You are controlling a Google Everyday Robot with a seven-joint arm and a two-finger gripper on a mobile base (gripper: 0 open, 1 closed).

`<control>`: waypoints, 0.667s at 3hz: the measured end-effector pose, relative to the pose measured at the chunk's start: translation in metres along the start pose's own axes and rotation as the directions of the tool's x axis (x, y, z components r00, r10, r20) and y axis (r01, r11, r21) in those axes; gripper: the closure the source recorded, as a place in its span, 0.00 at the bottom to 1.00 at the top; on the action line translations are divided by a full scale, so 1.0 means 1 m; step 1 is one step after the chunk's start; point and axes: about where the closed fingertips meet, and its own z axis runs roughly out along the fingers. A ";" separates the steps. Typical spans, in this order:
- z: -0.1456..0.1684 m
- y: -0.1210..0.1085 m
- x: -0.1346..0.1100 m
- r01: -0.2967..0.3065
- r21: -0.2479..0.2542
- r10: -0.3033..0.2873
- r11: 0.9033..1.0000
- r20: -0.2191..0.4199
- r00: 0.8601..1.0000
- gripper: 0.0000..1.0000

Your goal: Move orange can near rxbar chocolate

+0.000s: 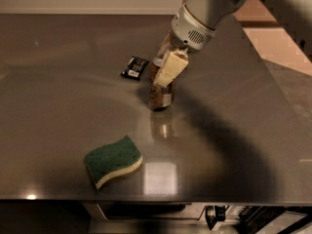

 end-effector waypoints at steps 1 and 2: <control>0.013 -0.032 -0.020 -0.004 0.024 0.004 1.000 0.010 1.000 1.00; 0.021 -0.062 -0.029 0.005 0.068 -0.005 0.998 0.012 1.000 1.00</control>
Offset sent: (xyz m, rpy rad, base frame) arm 0.1007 0.0435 0.0023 0.0124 -0.1187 -0.0524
